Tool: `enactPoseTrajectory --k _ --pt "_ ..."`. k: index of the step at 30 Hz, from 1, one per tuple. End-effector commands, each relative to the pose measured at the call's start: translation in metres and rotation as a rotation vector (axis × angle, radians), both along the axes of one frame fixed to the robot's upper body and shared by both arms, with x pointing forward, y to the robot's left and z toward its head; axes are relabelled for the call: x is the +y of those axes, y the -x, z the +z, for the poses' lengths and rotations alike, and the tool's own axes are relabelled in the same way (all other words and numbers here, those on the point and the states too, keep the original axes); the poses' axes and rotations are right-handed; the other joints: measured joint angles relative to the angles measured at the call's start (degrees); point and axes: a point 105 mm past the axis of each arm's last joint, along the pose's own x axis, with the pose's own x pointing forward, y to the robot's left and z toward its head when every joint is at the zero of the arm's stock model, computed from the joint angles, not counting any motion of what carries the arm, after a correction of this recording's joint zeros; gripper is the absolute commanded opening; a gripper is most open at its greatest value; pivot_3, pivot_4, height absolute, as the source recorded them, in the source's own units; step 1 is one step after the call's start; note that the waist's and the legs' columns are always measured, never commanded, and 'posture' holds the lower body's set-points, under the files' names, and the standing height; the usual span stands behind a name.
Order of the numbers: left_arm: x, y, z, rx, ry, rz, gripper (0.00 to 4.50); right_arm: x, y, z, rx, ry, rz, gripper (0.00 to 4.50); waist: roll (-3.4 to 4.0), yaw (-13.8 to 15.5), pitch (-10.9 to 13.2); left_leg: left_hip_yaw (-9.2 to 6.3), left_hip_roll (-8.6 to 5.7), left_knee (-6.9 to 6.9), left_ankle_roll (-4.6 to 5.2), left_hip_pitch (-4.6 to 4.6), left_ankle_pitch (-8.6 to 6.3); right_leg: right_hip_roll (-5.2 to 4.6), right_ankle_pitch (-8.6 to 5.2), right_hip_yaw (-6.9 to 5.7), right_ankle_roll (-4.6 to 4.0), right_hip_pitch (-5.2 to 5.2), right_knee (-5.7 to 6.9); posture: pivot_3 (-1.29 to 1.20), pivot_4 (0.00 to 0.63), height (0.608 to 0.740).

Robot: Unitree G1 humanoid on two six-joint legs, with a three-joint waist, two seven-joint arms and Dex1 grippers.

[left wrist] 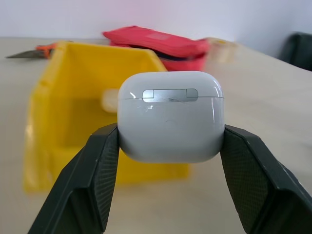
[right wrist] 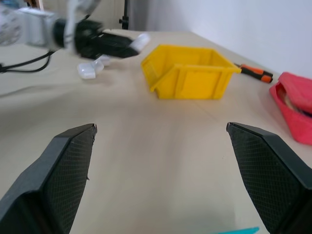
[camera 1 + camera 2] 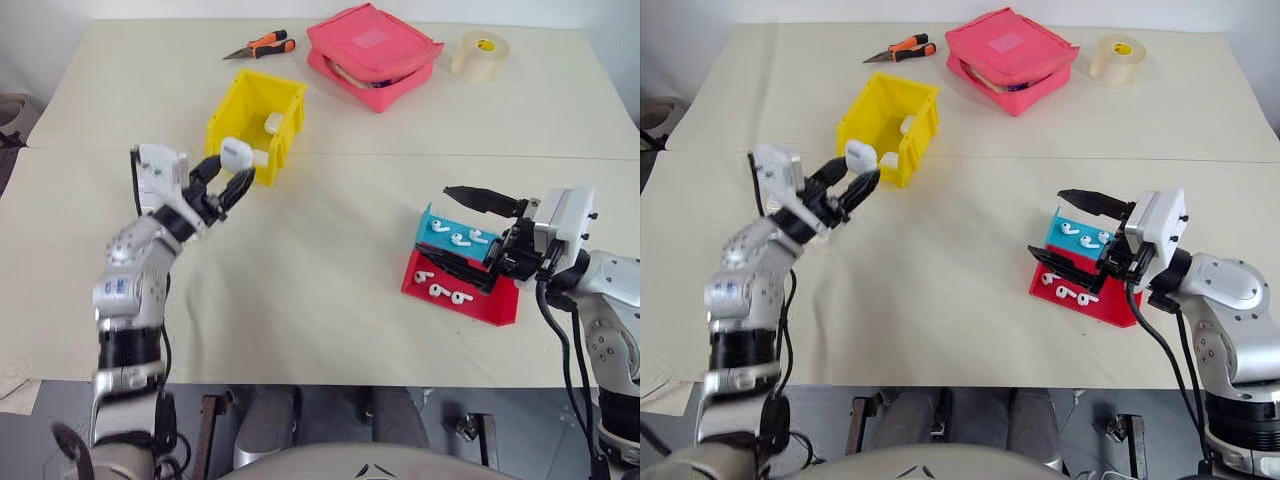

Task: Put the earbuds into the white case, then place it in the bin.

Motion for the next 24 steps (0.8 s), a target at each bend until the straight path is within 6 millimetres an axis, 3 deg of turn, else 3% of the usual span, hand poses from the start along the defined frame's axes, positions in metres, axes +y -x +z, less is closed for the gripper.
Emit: enactPoseTrajectory --k 1,6,11,13,18,24 --pt "0.005 -0.026 0.013 0.025 -0.033 0.083 2.76 0.005 0.001 0.004 -0.022 -0.010 0.011 4.47 0.00 -0.11 0.00 0.01 -0.02 -0.03 0.00 -0.01 0.00 0.00 0.00 0.00 0.00 0.00 -0.02 0.00 0.150 0.740" --pt "0.001 -0.049 0.019 0.050 -0.087 0.123 2.76 0.009 0.003 0.003 -0.023 -0.016 0.012 4.47 -0.01 -0.42 0.00 0.07 -0.04 -0.14 0.02 0.03 -0.01 -0.01 0.00 -0.11 0.01 -0.03 -0.08 0.00 0.150 0.740" --pt "0.001 -0.055 0.025 0.023 -0.124 0.135 4.33 0.014 0.003 0.006 -0.038 -0.041 0.007 4.50 -0.04 -0.31 0.02 0.06 0.02 -0.08 0.00 -0.01 0.00 -0.01 0.00 -0.19 0.01 -0.04 -0.04 0.00 0.150 0.740" --pt "-0.003 -0.051 0.028 -0.002 -0.116 0.093 4.47 0.015 0.004 0.006 -0.039 -0.045 0.007 4.50 -0.04 -0.29 0.02 0.06 0.03 -0.06 0.00 0.00 0.00 -0.01 0.00 -0.19 0.01 -0.04 -0.03 0.00 0.150 0.740" --pt "-0.011 -0.025 0.035 -0.061 -0.135 -0.097 4.47 0.013 0.004 0.005 -0.036 -0.045 0.000 4.50 -0.04 -0.44 0.02 0.05 0.03 -0.07 0.00 -0.02 0.00 -0.02 0.00 -0.19 0.01 -0.05 -0.04 0.00 0.150 0.740" --pt "-0.001 0.018 0.020 -0.117 -0.352 -0.282 4.47 0.003 0.004 0.001 -0.008 -0.001 0.013 4.50 -0.03 -1.07 0.02 0.06 0.06 -0.10 -0.01 -0.01 -0.01 -0.01 0.00 -0.20 0.00 -0.06 -0.04 0.00 0.150 0.740"
